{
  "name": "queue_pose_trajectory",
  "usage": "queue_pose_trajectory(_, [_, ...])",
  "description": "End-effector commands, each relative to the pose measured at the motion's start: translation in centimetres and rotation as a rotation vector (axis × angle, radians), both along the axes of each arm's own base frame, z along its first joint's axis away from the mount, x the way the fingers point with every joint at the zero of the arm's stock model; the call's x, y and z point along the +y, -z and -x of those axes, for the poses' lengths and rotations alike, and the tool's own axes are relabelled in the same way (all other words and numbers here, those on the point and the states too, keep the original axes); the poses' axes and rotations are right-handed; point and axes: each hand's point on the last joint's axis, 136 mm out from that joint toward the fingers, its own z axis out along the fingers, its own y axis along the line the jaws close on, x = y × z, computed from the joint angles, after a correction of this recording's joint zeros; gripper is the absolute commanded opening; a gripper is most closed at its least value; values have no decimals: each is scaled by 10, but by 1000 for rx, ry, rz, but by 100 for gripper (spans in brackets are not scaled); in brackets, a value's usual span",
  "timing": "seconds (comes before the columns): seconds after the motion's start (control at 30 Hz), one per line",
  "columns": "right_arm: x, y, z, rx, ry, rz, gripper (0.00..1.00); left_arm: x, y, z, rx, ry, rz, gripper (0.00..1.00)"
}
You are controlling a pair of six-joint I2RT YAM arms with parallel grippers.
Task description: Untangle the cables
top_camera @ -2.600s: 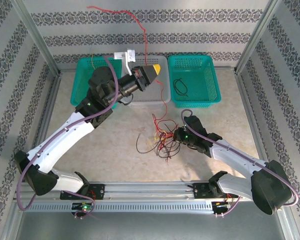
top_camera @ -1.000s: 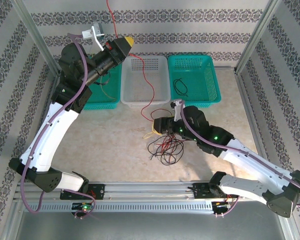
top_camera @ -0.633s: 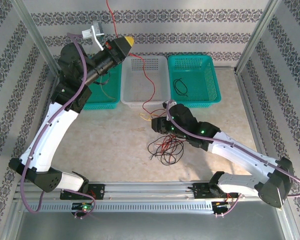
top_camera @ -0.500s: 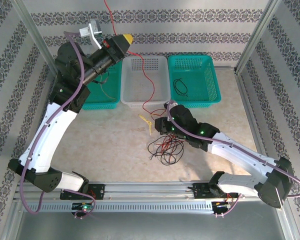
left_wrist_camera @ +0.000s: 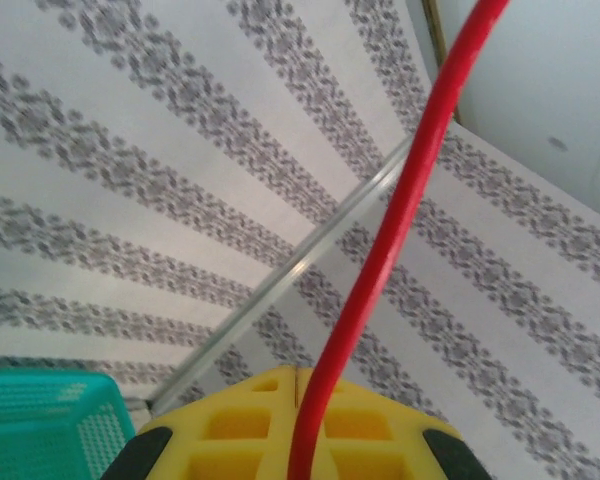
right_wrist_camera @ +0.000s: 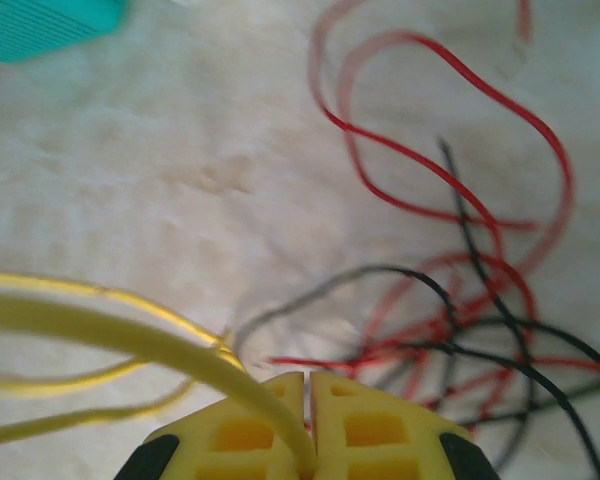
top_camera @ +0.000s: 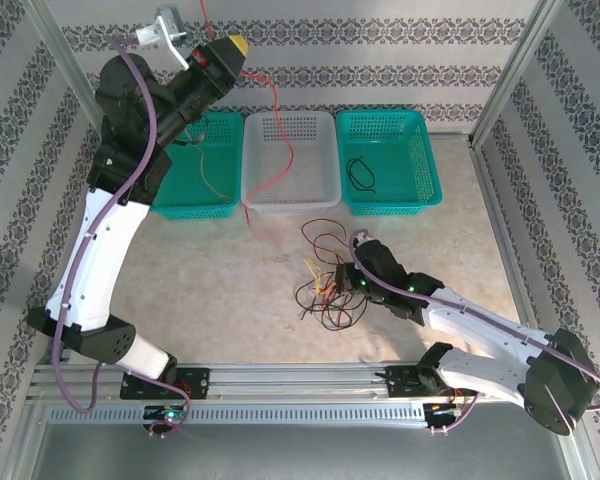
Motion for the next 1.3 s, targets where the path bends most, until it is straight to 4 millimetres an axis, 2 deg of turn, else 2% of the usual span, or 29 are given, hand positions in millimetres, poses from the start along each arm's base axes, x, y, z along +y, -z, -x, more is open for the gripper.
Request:
queue_pose_trajectory(0.0, [-16, 7, 5, 7, 82, -31, 0, 15, 17, -27, 45, -87, -65, 0])
queue_pose_trajectory(0.13, [-30, -2, 12, -8, 111, -47, 0, 19, 45, -67, 96, -135, -143, 0])
queue_pose_trajectory(0.27, [-32, -22, 16, -36, 104, -80, 0, 3, 77, -108, 134, -78, -159, 0])
queue_pose_trajectory(0.4, [-32, -56, 18, -96, 96, -124, 0, -17, 114, -144, 177, -19, -159, 0])
queue_pose_trajectory(0.53, [-46, -86, 20, -157, 131, -117, 0, -28, 152, -171, 219, 2, -202, 0])
queue_pose_trajectory(0.67, [-46, -104, 21, -180, 114, -122, 0, -34, 191, -188, 278, 8, -254, 0])
queue_pose_trajectory(0.87, [-40, -114, 21, -184, 87, -127, 0, -42, 239, -207, 328, 24, -319, 0])
queue_pose_trajectory(1.07, [-37, -121, 20, -193, 71, -132, 0, -42, 268, -220, 332, -19, -406, 0])
queue_pose_trajectory(1.27, [-34, -121, 19, -189, 58, -121, 0, -18, 283, -234, 328, -173, -552, 0])
